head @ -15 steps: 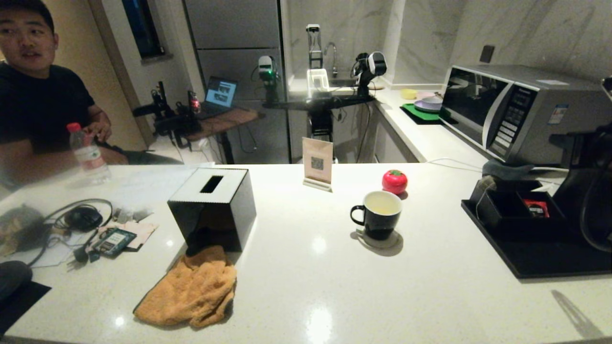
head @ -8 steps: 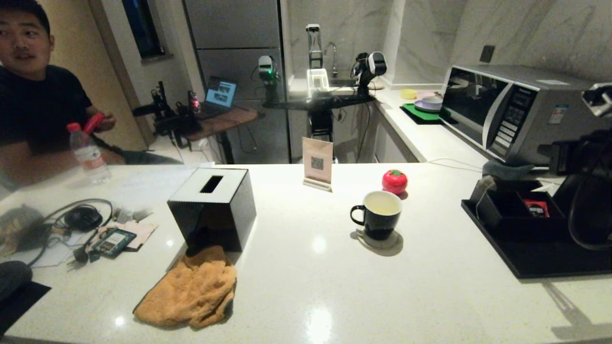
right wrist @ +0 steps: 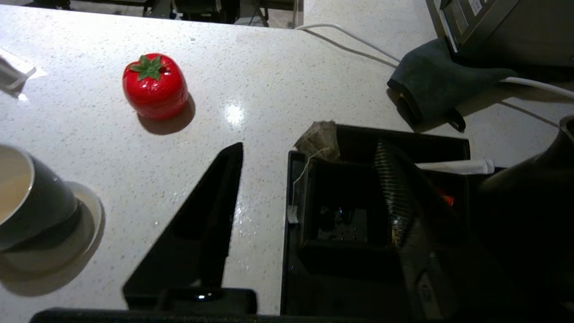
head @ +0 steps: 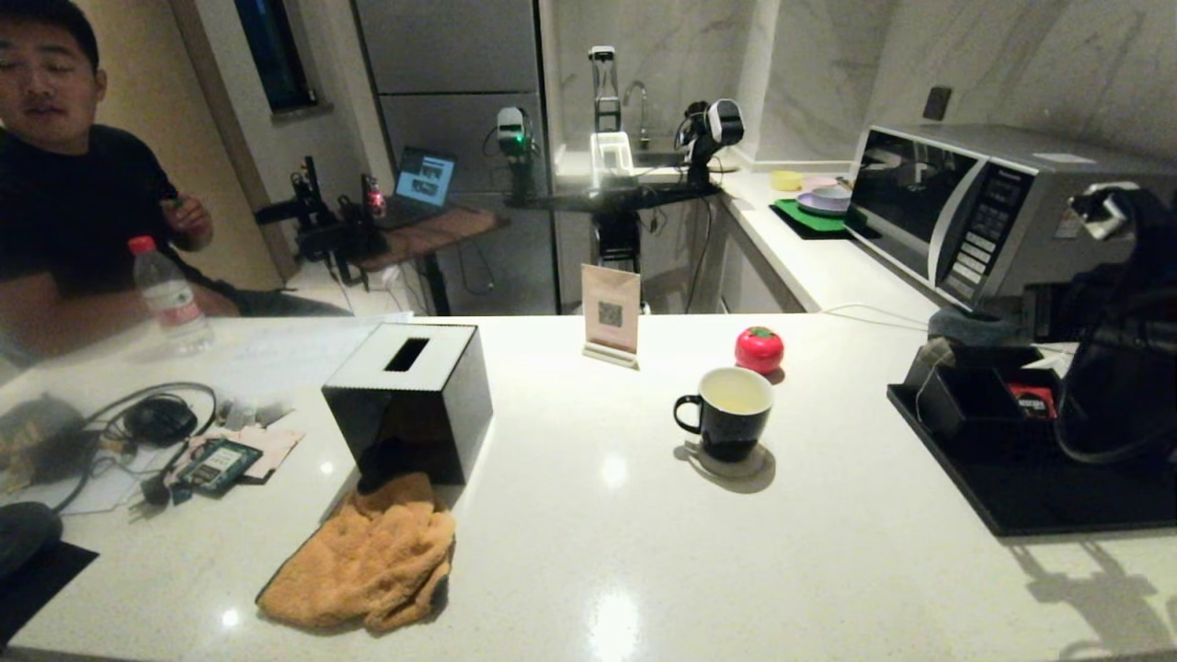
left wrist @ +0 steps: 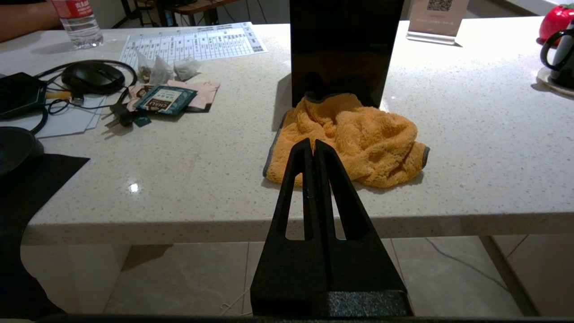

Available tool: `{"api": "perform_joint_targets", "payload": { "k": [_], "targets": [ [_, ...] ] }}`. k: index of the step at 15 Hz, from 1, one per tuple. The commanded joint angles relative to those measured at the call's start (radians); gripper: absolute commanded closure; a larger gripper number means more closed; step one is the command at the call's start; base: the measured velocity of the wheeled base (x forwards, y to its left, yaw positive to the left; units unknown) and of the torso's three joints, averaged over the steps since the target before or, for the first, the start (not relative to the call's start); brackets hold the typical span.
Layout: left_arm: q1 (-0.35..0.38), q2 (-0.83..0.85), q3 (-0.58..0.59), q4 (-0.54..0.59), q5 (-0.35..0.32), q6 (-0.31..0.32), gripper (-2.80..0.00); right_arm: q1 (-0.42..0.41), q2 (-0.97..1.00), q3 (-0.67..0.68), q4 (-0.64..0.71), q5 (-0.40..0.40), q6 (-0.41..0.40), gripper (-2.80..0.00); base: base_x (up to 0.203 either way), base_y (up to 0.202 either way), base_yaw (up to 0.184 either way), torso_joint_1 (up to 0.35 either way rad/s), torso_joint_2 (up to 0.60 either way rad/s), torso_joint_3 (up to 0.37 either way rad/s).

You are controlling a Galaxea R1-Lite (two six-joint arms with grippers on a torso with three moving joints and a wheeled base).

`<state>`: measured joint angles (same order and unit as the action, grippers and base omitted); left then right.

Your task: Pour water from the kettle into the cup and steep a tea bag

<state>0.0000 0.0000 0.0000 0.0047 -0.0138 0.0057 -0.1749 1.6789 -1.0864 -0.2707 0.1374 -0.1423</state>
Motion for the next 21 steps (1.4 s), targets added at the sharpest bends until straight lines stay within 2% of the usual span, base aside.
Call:
{"api": "perform_joint_targets", "payload": {
  "k": [1, 4, 7, 17, 21],
  "targets": [
    [0.0, 0.001, 0.0, 0.0, 0.0, 0.0, 0.0, 0.001, 0.087, -0.071, 0.003, -0.006, 0.0, -2.8, 0.0, 0.0, 0.0, 0.0, 0.0, 0.0],
    [0.0, 0.002, 0.0, 0.0, 0.0, 0.0, 0.0, 0.003, 0.181, -0.171, 0.006, -0.02, 0.001, -2.8, 0.0, 0.0, 0.0, 0.0, 0.0, 0.0],
    [0.0, 0.002, 0.0, 0.0, 0.0, 0.0, 0.0, 0.003, 0.243, -0.215, 0.004, -0.021, 0.0, -2.8, 0.0, 0.0, 0.0, 0.0, 0.0, 0.0],
    [0.0, 0.002, 0.0, 0.0, 0.0, 0.0, 0.0, 0.003, 0.303, -0.177, -0.014, -0.072, -0.003, -2.8, 0.0, 0.0, 0.0, 0.0, 0.0, 0.0],
    [0.0, 0.001, 0.0, 0.0, 0.0, 0.0, 0.0, 0.004, 0.314, -0.13, -0.086, -0.106, -0.002, -2.8, 0.0, 0.0, 0.0, 0.0, 0.0, 0.0]
  ]
}}
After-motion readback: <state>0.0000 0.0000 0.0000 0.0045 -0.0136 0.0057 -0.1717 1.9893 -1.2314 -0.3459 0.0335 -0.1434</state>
